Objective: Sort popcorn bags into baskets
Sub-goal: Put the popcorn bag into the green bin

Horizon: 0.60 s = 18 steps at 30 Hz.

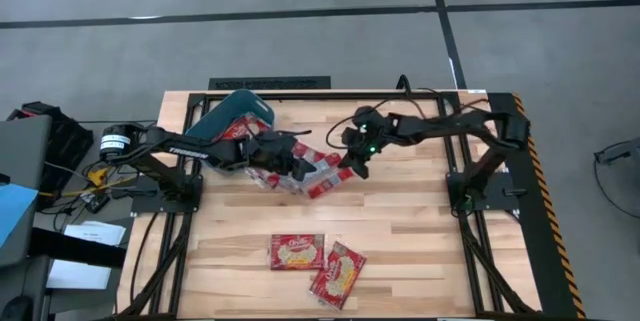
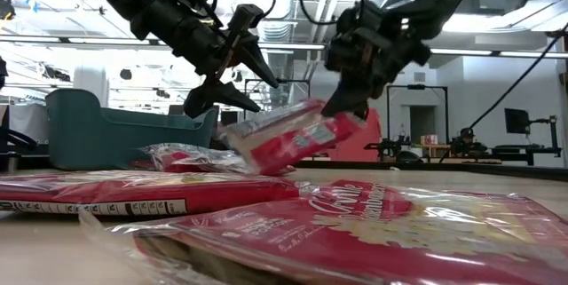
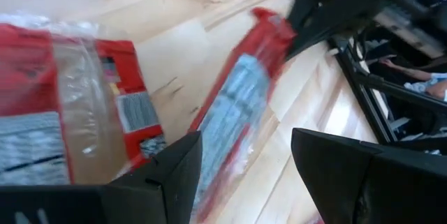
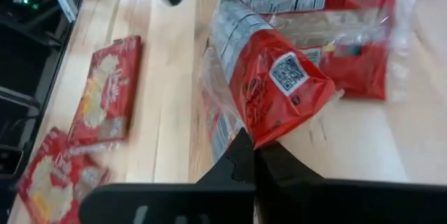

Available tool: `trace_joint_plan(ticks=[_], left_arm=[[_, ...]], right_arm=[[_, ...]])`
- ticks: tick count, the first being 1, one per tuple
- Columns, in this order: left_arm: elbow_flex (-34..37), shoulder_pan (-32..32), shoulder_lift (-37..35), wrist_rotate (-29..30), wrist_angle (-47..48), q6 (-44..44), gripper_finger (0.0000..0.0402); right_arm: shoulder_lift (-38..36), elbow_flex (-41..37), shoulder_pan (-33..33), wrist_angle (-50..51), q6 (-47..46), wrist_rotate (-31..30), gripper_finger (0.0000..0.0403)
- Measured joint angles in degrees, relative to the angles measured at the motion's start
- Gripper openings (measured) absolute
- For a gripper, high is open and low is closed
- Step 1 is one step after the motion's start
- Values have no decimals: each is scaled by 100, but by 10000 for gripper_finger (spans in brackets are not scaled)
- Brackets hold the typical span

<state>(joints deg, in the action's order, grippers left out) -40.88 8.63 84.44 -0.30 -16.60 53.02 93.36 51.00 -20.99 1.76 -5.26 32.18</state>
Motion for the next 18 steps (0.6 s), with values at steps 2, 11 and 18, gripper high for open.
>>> trace_joint_plan(ticks=[2,11,18], left_arm=[[0,10,-1,-52,-42,-73,208],[0,10,-2,-319,-517,-244,208],[0,8,-2,-321,-1192,-238,208]], right_arm=[[-215,0,0,234,130,-54,4],[-959,0,2,1270,535,-63,4],[-1341,0,-111,1320,-68,-98,5]])
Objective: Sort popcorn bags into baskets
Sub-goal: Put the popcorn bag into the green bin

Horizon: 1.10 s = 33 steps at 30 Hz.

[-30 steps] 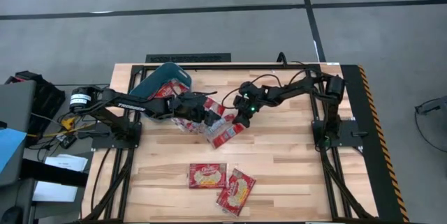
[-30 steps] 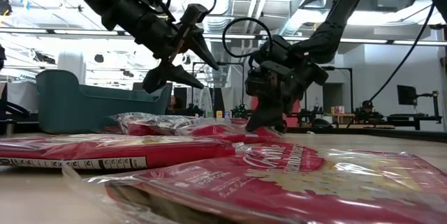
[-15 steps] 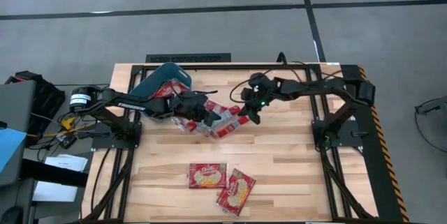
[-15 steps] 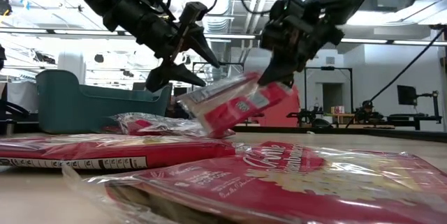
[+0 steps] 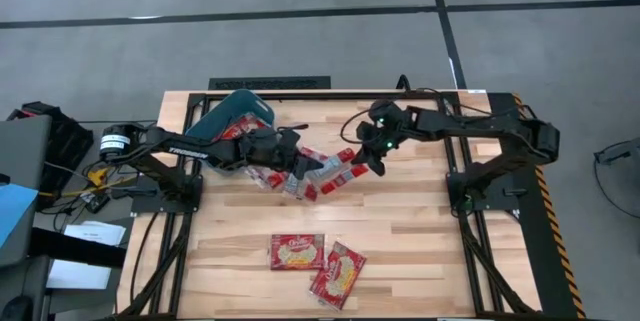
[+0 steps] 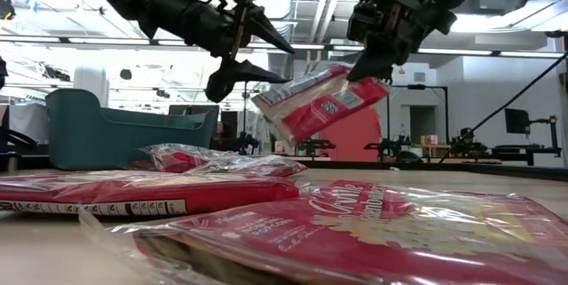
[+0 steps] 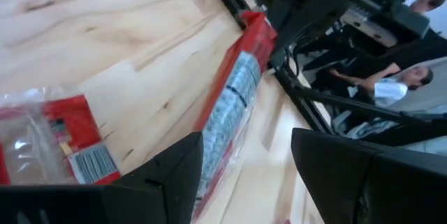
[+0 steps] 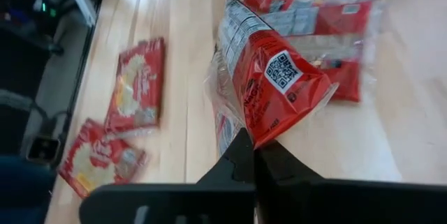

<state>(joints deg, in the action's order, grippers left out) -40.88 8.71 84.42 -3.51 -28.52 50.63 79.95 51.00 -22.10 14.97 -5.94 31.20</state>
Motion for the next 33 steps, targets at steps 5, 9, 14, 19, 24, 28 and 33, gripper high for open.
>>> trace_joint_plan(ticks=[5,9,14,19,24,28,33], left_arm=[[0,0,0,87,-126,7,208],[0,0,-1,185,-142,26,208],[0,0,0,598,-173,114,208],[0,0,0,1068,-459,61,208],[0,0,0,1289,-1068,-434,208],[0,0,0,1456,-1507,-925,213],[0,13,0,1496,-1504,-1036,231]], right_arm=[[-365,0,-343,184,-253,-7,10],[-734,0,-627,509,-238,14,6],[-1256,0,-959,843,-203,9,9],[-1721,0,-1216,724,-373,15,7],[-1926,0,-1257,543,-666,36,10],[-1928,0,-1192,515,-773,66,17],[-1926,0,-999,351,-787,99,6]])
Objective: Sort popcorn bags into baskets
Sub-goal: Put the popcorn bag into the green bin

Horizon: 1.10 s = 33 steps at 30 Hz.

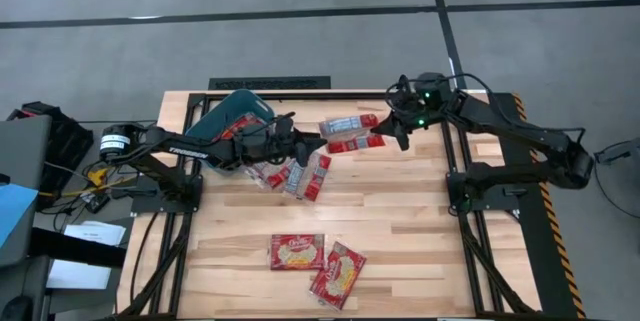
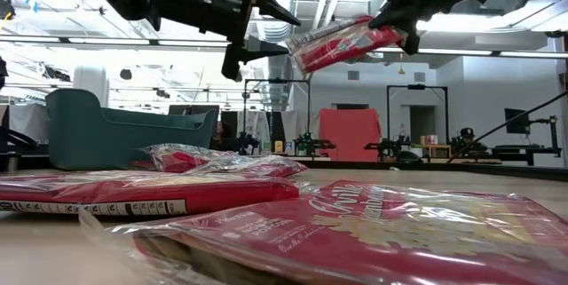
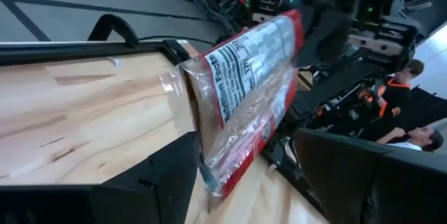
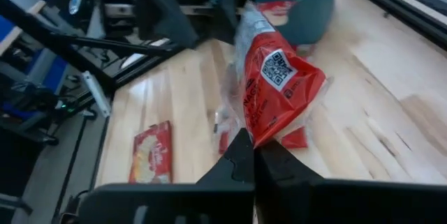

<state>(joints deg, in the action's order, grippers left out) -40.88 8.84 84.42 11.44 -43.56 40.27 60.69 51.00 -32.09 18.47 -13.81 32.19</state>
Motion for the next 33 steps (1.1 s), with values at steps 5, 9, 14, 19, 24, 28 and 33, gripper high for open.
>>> trace_joint_plan(ticks=[5,9,14,19,24,28,33], left_arm=[[0,0,0,4,65,-4,246],[0,0,0,52,71,-3,251],[0,0,0,44,78,-83,252],[0,156,0,-44,93,-299,252],[0,451,0,-521,-27,-202,252],[0,532,0,-757,-37,-157,252],[0,529,0,-814,-38,-157,252]], right_arm=[[-21,0,102,-292,-230,114,12],[-22,0,100,-381,-280,122,19],[-126,0,41,-406,-281,140,8],[-286,0,-116,-354,-284,244,10],[-374,0,-149,-22,-242,244,11],[-376,0,-127,-99,-225,244,10],[-321,0,-136,-164,-213,248,13]])
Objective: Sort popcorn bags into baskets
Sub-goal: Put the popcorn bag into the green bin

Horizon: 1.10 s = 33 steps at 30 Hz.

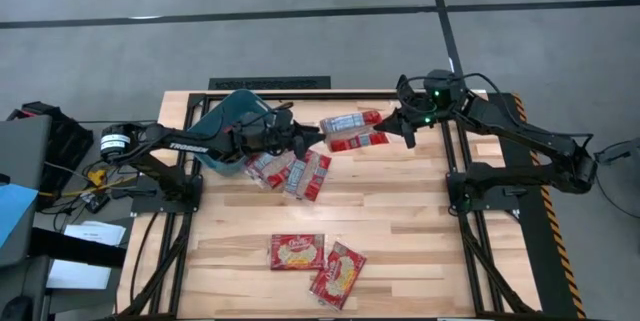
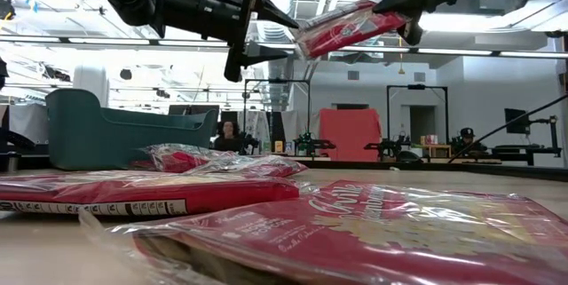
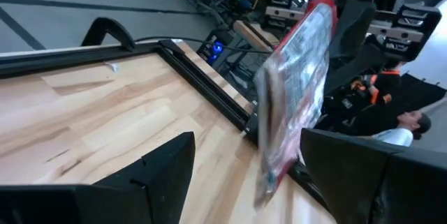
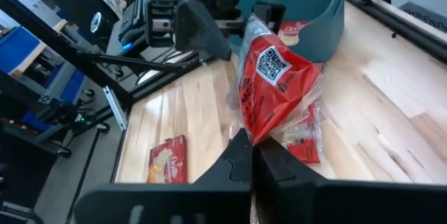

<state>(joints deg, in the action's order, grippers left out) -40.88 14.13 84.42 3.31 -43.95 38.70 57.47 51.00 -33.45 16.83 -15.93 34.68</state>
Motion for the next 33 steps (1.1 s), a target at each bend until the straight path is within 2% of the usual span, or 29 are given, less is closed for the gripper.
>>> trace_joint_plan(ticks=[10,21,24,33], left_arm=[[0,-21,0,191,-78,54,252],[-182,-20,4,193,-199,-158,241],[-245,-19,4,218,-95,-202,205],[-258,-11,4,336,403,-60,46]], right_arm=[[1,0,54,-408,41,-9,12],[498,1,85,-842,-56,4,13],[566,2,85,-1089,-138,0,17],[566,2,83,-1258,-176,-9,13]])
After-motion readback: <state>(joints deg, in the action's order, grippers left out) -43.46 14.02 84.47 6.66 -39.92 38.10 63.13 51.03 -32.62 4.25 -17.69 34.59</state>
